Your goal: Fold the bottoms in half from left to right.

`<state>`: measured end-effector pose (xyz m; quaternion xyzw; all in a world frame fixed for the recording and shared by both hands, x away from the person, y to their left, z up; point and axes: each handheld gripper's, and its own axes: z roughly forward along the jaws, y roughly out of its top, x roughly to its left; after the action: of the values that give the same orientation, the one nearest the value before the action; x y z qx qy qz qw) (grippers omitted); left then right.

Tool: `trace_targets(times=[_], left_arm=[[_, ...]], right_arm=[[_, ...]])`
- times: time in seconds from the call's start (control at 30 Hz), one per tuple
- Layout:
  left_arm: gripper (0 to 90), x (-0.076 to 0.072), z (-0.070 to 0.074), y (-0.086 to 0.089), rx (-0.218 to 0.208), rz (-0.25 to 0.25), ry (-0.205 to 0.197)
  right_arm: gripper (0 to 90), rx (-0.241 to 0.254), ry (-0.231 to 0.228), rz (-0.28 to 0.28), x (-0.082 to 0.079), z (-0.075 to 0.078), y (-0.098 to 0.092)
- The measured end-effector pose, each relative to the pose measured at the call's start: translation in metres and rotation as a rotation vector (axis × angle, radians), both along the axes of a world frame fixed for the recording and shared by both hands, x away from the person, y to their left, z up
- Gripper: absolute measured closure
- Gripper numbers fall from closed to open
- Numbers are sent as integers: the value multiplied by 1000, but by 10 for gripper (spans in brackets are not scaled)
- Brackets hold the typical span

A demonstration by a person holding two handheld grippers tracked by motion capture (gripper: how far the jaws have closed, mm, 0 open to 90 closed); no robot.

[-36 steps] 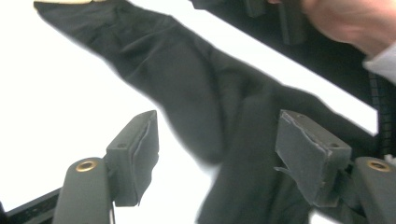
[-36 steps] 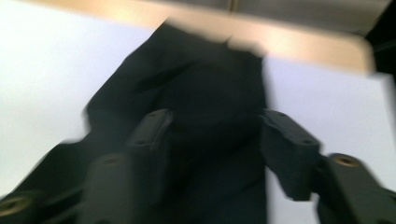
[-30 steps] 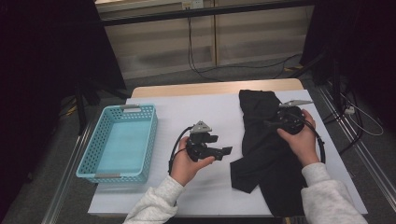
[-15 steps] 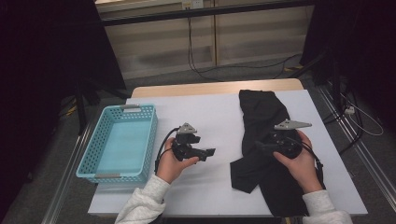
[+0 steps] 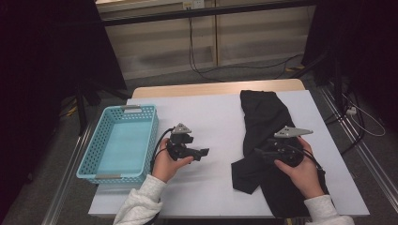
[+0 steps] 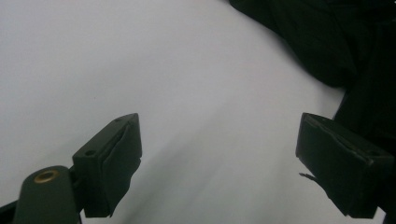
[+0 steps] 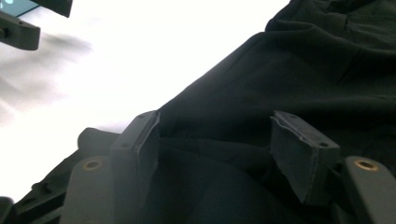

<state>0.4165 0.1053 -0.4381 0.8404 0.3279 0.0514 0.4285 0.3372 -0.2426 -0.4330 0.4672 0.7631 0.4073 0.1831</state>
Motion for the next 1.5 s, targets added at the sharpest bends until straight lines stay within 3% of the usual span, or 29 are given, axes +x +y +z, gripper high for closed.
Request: trace_targets(times=[0.4,0.47,0.6,0.7,0.77,0.83,1.13,1.5], left_arm=[[143,-2,2,6,9,22,-10],[143,-3,3,6,6,17,-10],[143,-3,3,6,6,16,-11],[143,-3,3,7,13,15,-12],[143,-3,3,7,11,21,-13],[143,-2,3,8,3,27,-10],[142,-1,5,10,4,24,-14],[142,2,8,9,-3,22,-17]], right_arm=[[501,-10,19,76,-19,1,17],[540,-26,20,98,-24,-1,20],[525,-64,60,116,-28,-14,24],[659,-100,63,117,-27,-24,23],[847,-91,46,122,-28,-24,20],[869,-91,46,116,-28,-24,18],[900,-7,23,92,-32,-12,3],[900,110,3,18,-50,-2,-36]])
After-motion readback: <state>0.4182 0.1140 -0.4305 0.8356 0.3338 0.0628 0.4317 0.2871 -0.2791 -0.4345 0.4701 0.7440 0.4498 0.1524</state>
